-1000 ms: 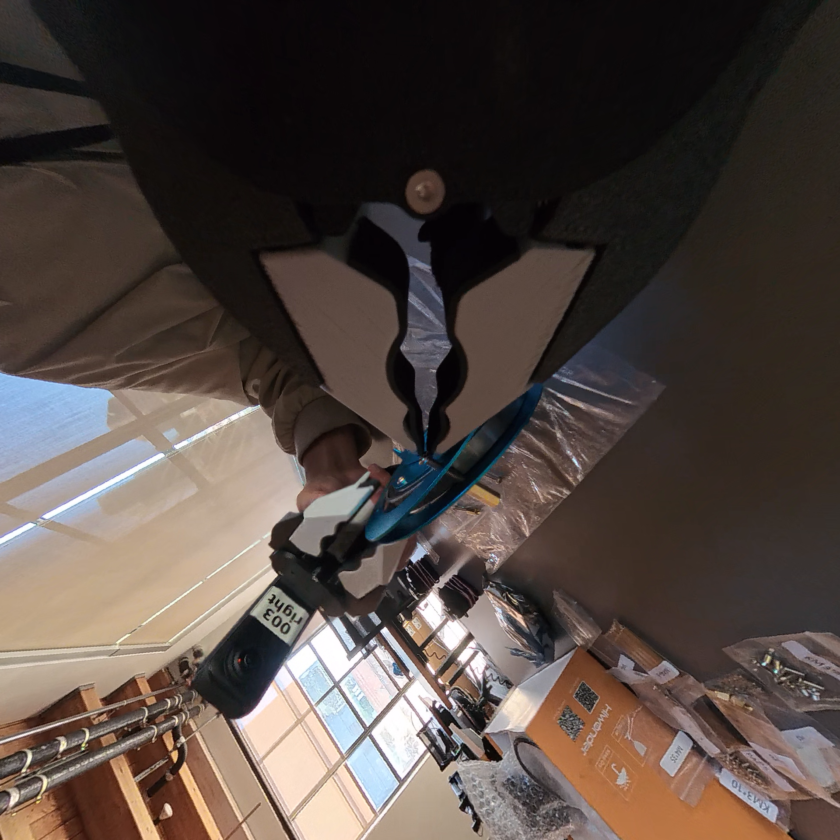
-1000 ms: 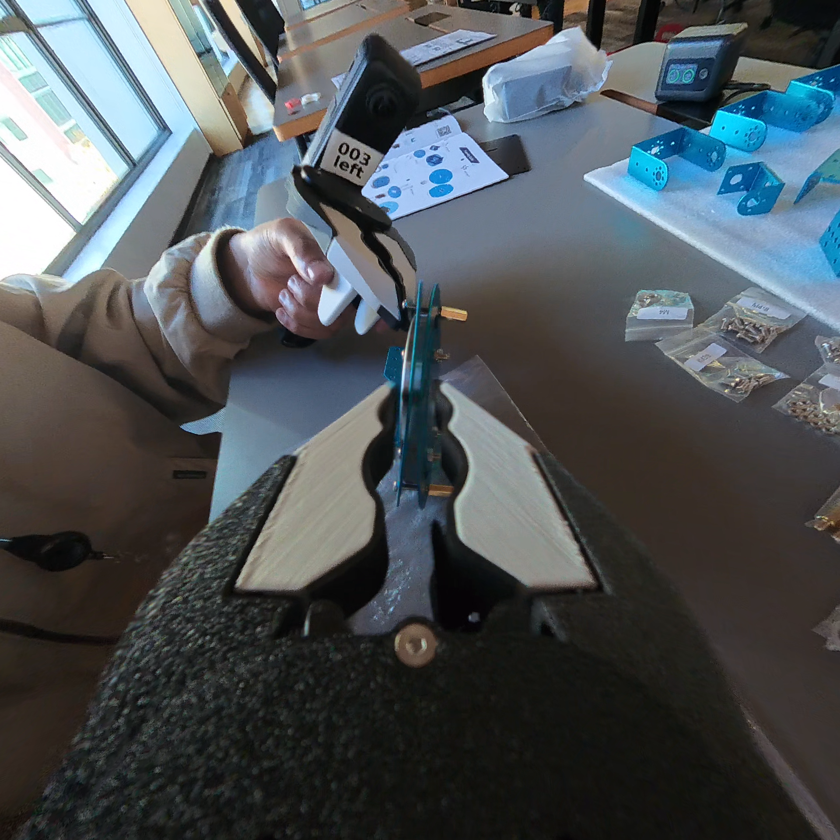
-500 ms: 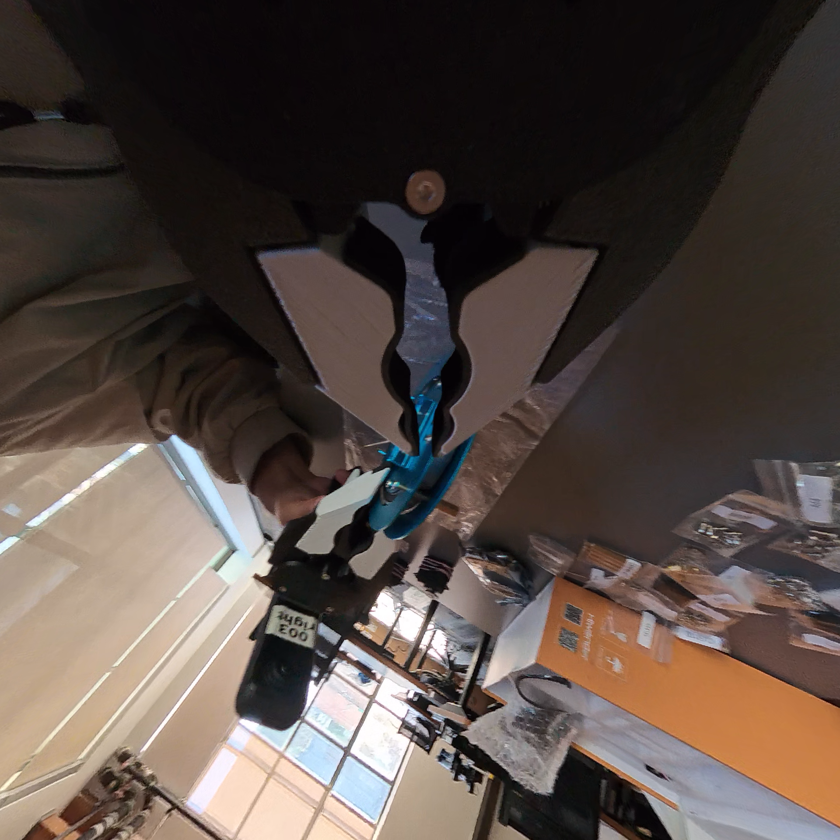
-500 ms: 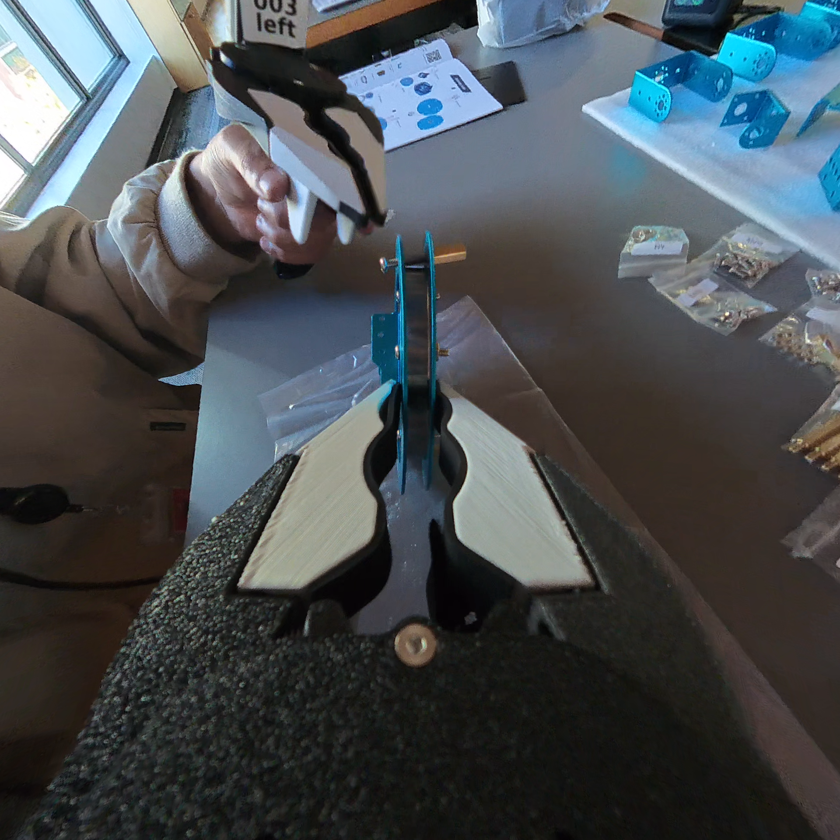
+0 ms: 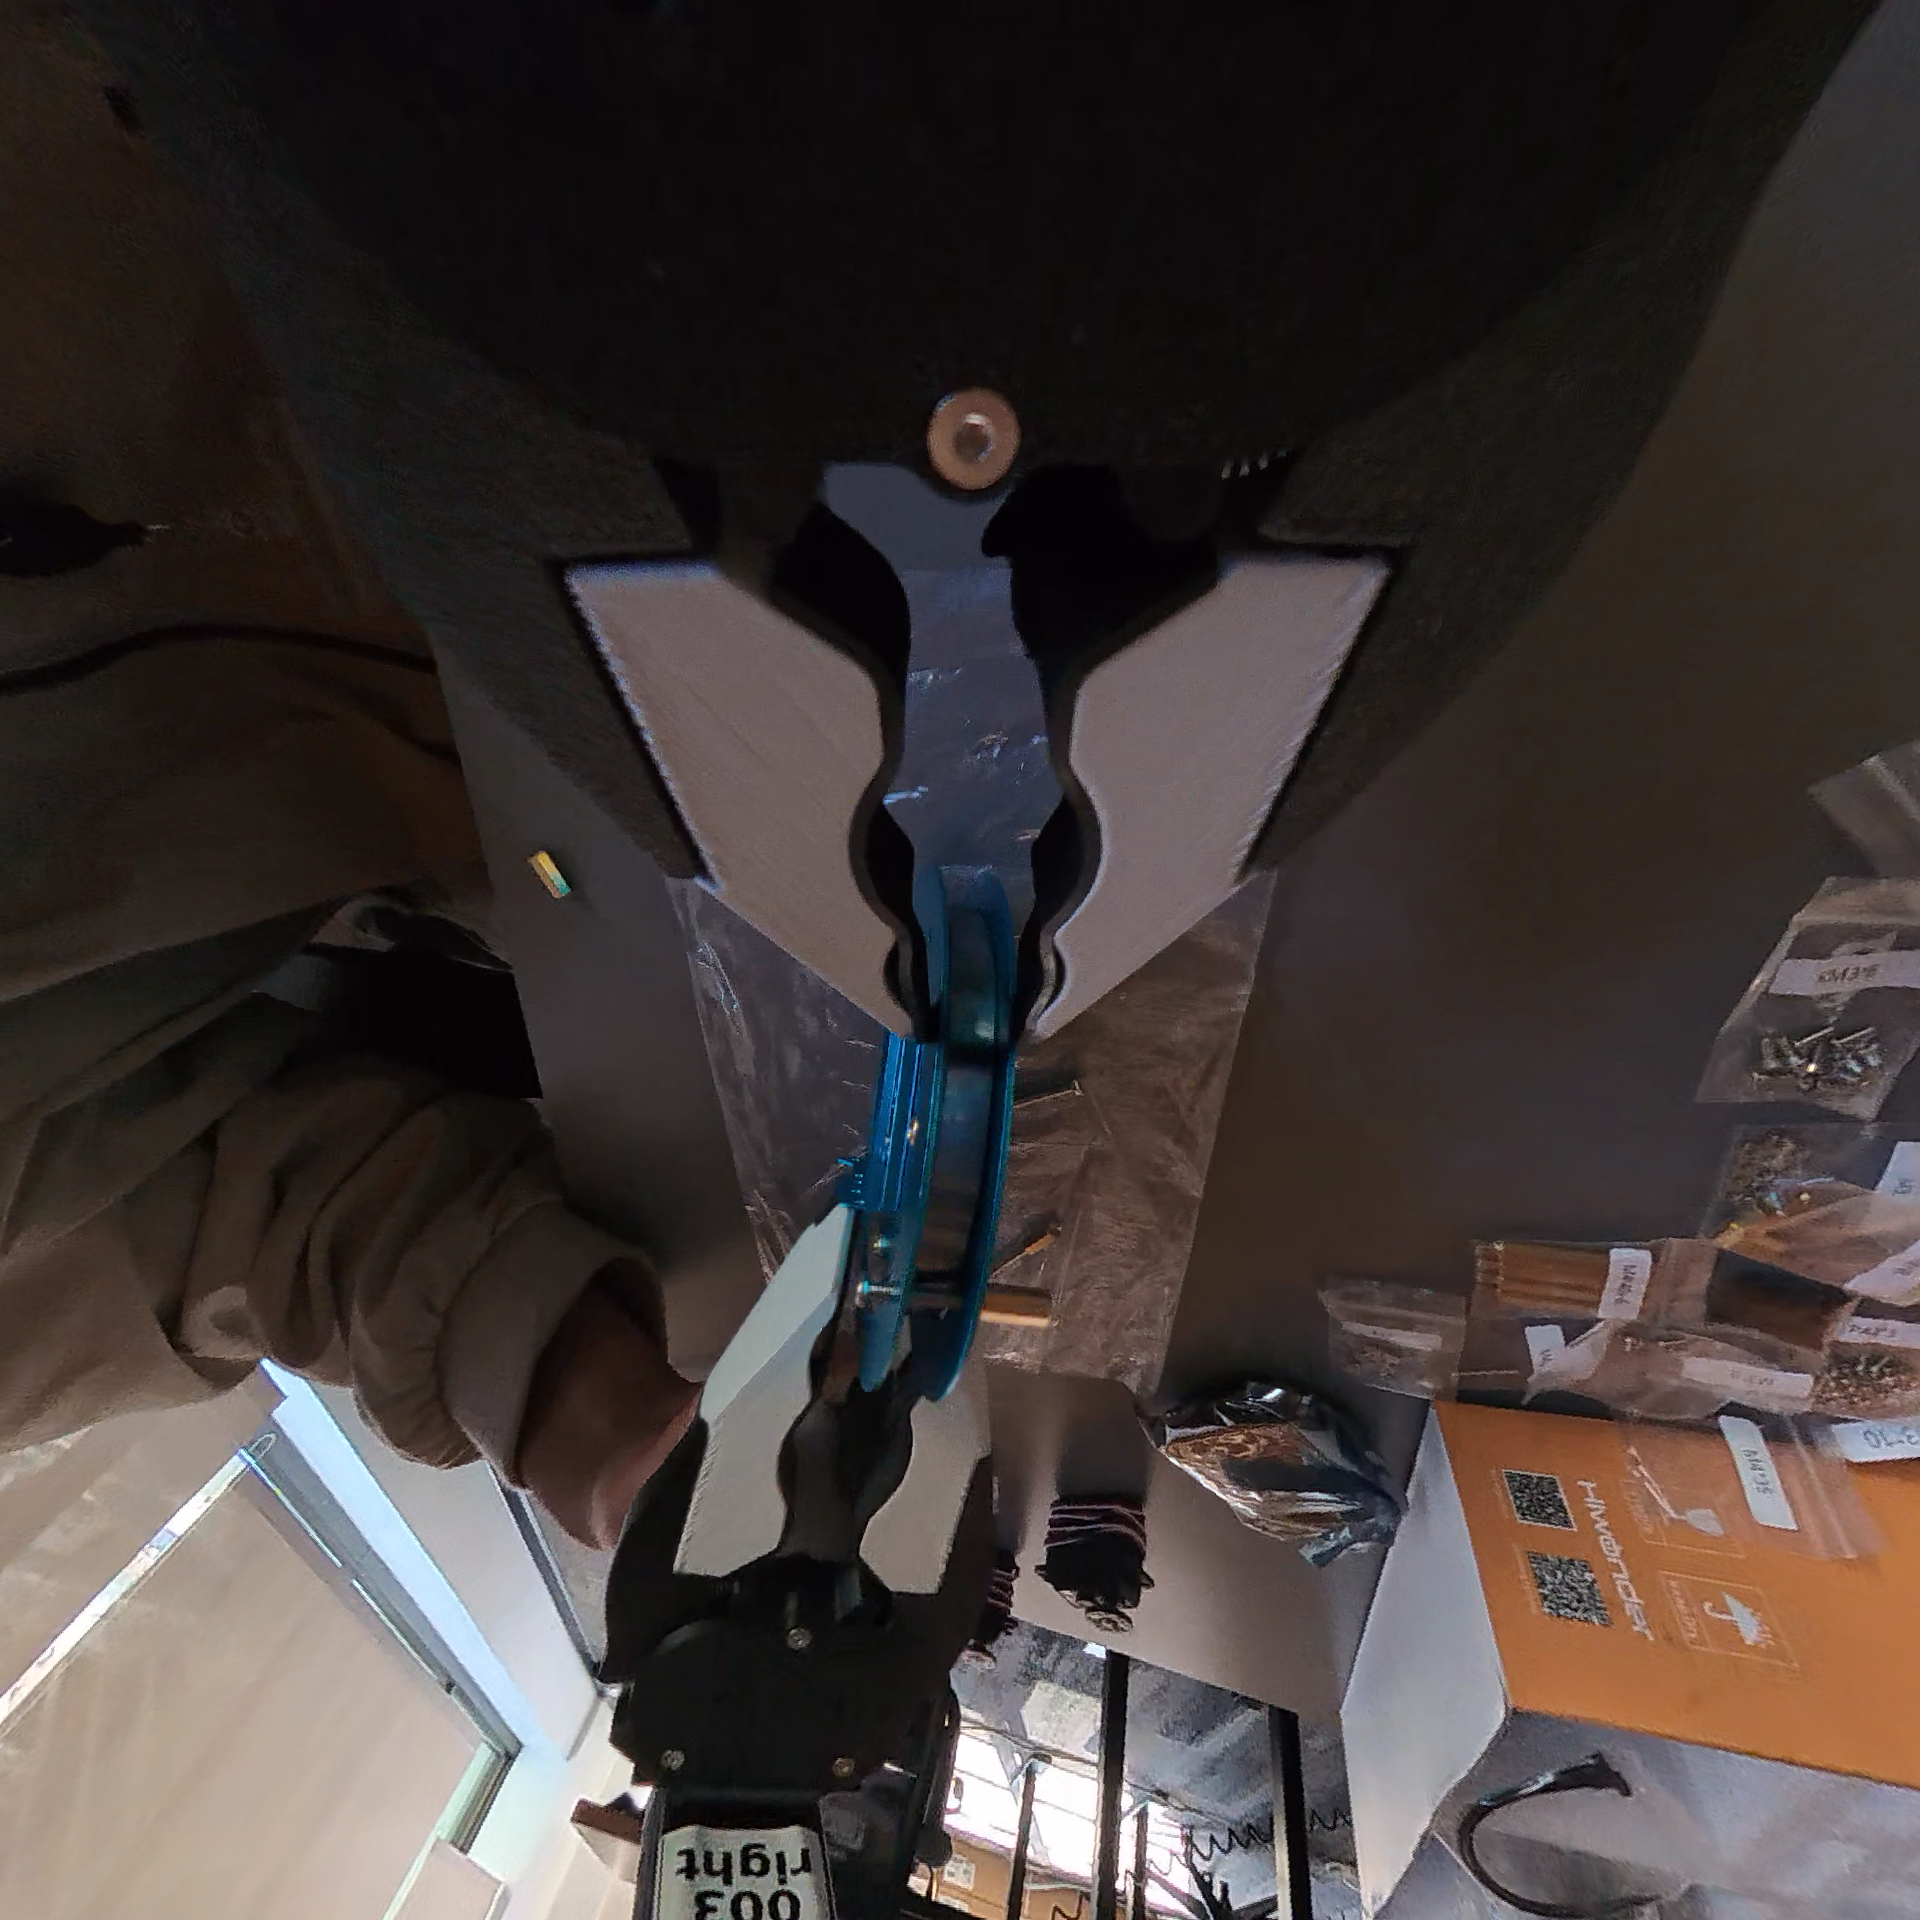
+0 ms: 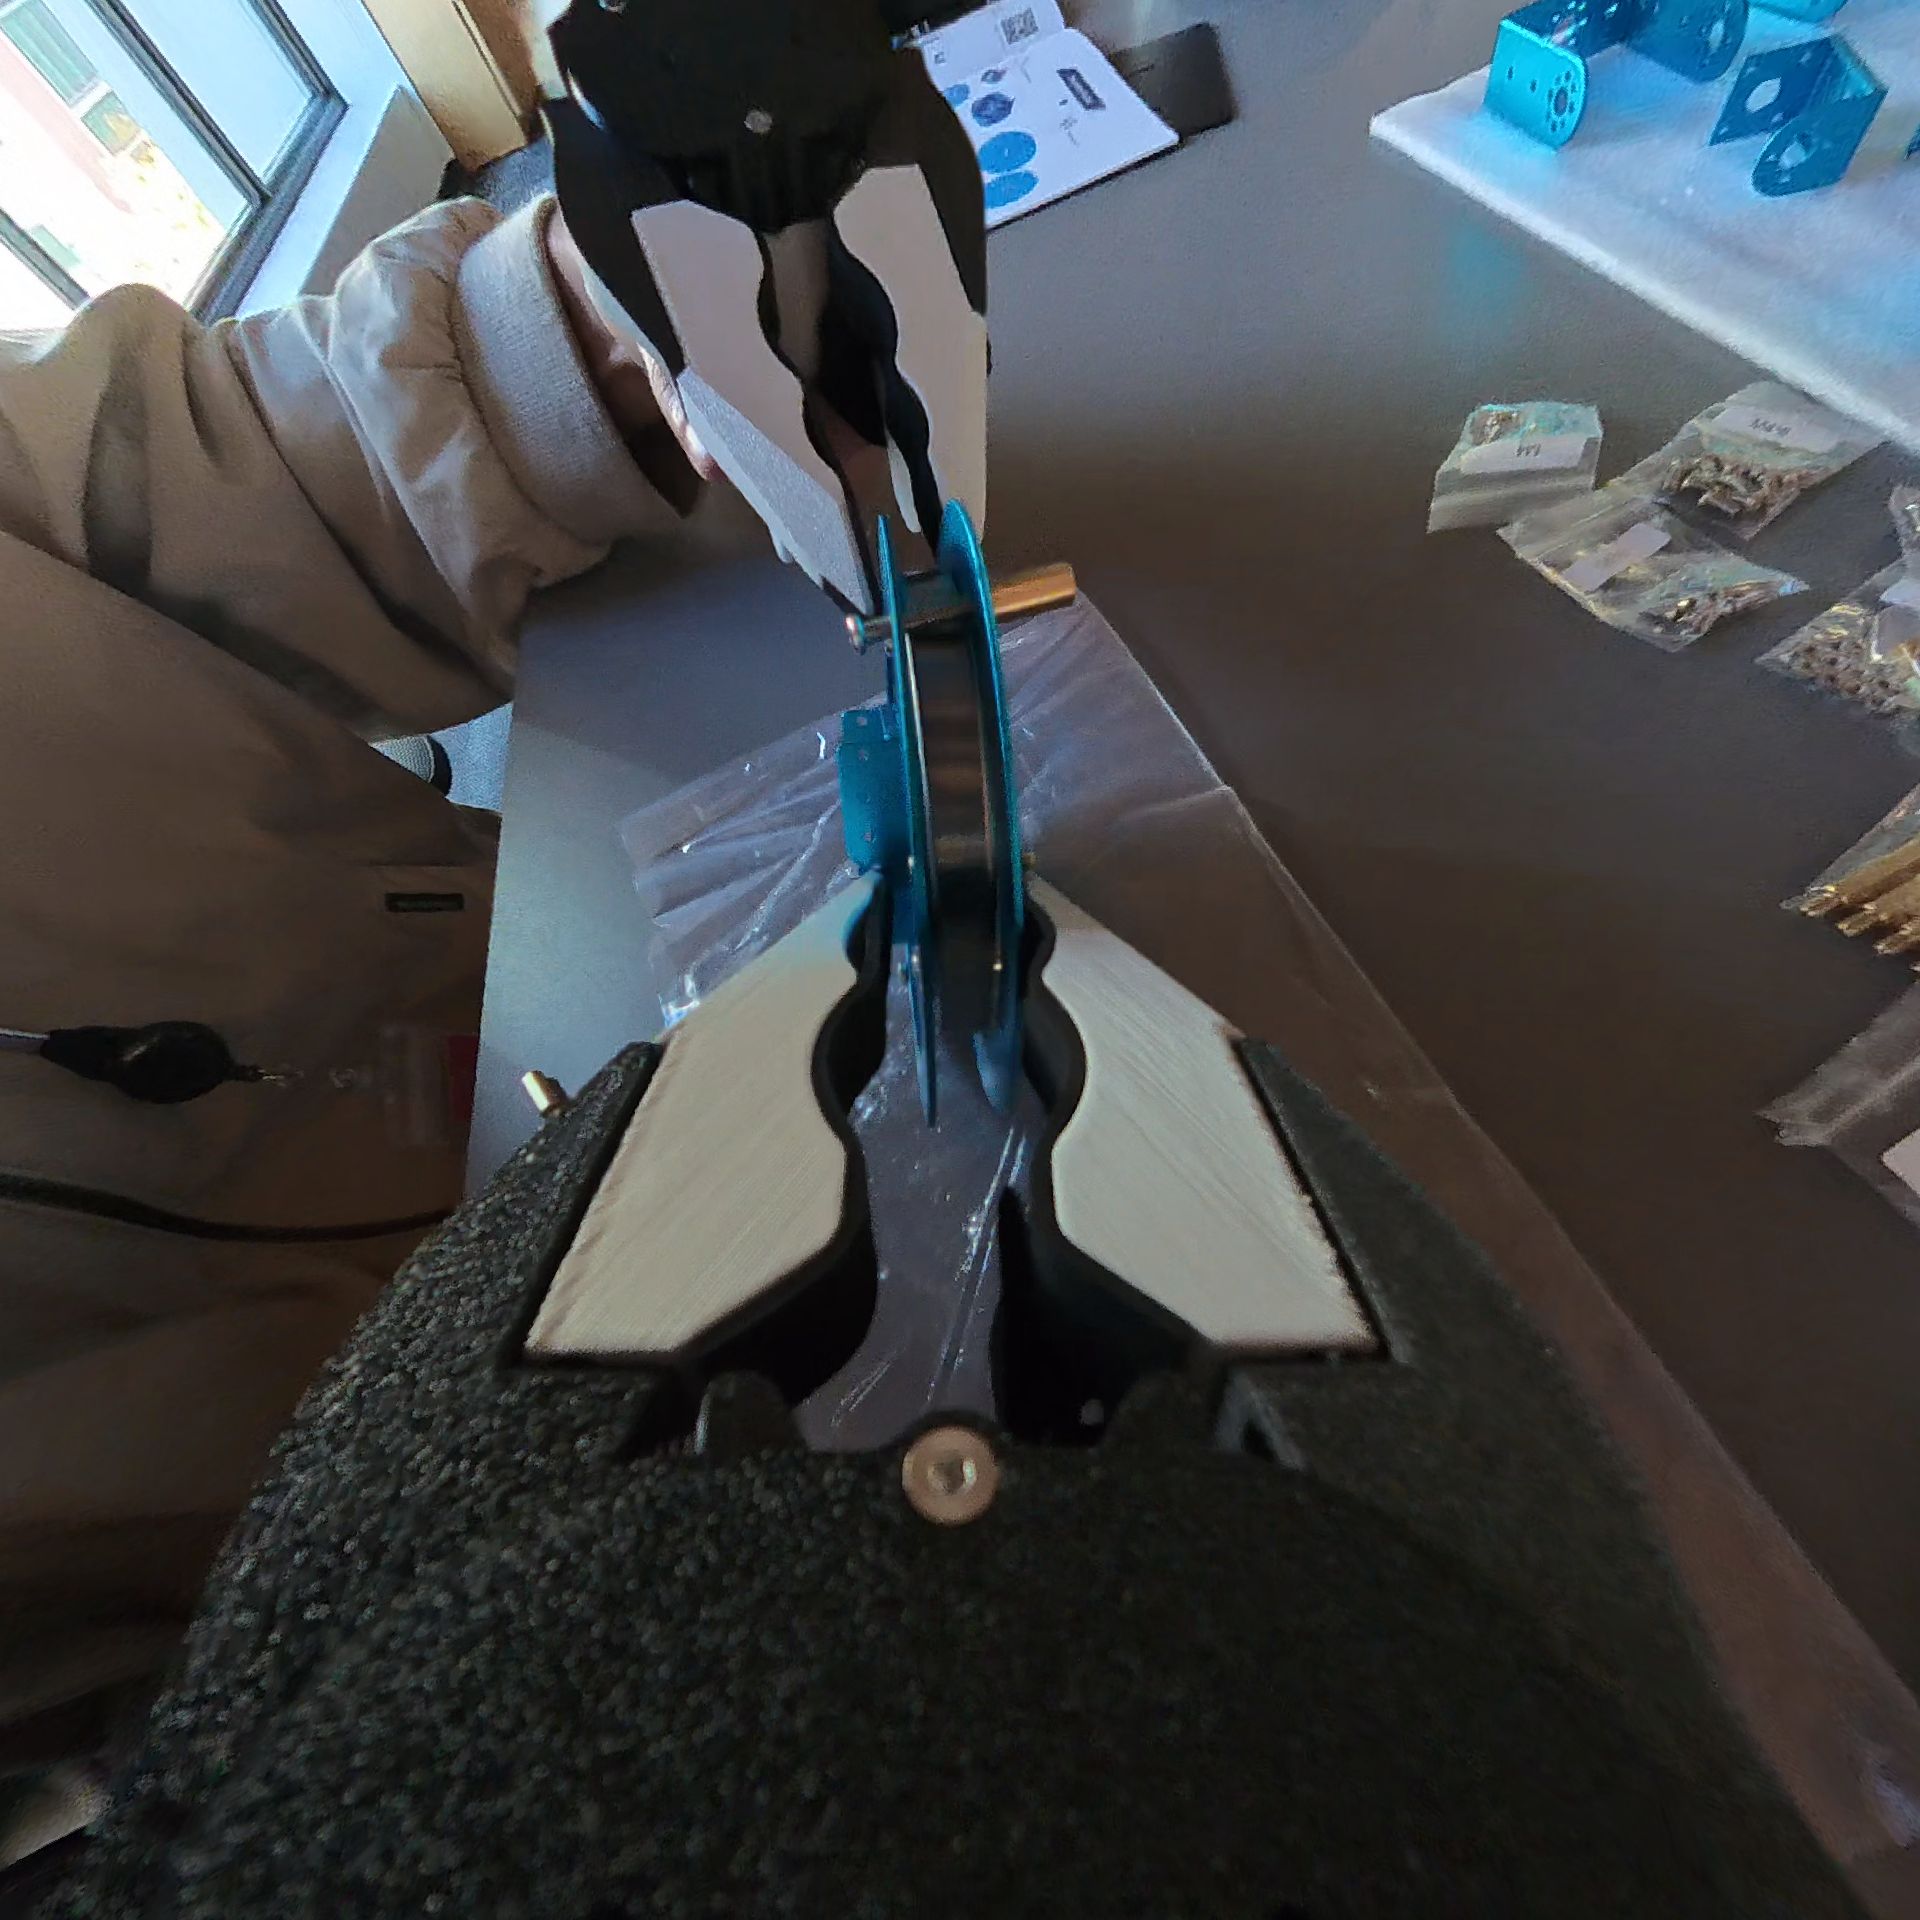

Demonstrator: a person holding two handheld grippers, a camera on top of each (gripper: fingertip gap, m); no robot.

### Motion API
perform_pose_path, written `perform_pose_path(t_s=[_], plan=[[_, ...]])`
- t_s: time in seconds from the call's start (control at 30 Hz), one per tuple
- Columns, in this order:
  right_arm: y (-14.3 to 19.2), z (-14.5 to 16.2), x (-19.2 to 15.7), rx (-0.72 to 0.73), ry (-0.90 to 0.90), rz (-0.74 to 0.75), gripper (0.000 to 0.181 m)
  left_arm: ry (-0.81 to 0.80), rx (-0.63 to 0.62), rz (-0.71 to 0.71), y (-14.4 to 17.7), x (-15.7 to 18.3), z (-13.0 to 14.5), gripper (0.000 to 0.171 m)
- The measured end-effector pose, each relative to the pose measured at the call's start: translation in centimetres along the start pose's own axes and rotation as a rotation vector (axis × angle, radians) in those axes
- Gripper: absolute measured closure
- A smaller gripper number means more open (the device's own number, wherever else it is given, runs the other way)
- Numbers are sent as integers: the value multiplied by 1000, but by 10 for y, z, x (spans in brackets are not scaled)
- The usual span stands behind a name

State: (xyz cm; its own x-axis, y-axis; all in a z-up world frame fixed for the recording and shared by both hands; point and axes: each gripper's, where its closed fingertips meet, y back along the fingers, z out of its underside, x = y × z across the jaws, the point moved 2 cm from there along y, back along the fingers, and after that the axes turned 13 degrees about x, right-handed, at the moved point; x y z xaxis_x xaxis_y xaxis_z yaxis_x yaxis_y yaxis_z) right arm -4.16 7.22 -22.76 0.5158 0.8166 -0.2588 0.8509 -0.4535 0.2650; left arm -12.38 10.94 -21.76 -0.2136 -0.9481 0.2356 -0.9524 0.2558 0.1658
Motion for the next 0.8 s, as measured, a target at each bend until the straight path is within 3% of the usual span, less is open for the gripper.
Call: perform_pose_path(t_s=[0.1, 0.23, 0.43, 0.5, 0.6, 0.8], plan=[[-1, -4, 1, -6, 17, -17, 151, -40, -47, -9, -3, -2, 3, 156], [6, -6, 4, -6, 13, -32, 154, -54, -43, 36, -7, 4, 1, 159], [20, -24, 17, 115, 25, 8, 142, -73, -59, 58, -16, 6, -6, 159], [16, -29, 12, 111, 81, -14, 148, -81, -73, 69, -20, 7, -10, 159], [12, -18, 12, -7, 129, -23, 160, -110, -91, 73, -23, 8, -11, 159], [21, -9, 5, 35, 59, -106, 165, -98, -70, 87, -22, 11, -10, 159]])
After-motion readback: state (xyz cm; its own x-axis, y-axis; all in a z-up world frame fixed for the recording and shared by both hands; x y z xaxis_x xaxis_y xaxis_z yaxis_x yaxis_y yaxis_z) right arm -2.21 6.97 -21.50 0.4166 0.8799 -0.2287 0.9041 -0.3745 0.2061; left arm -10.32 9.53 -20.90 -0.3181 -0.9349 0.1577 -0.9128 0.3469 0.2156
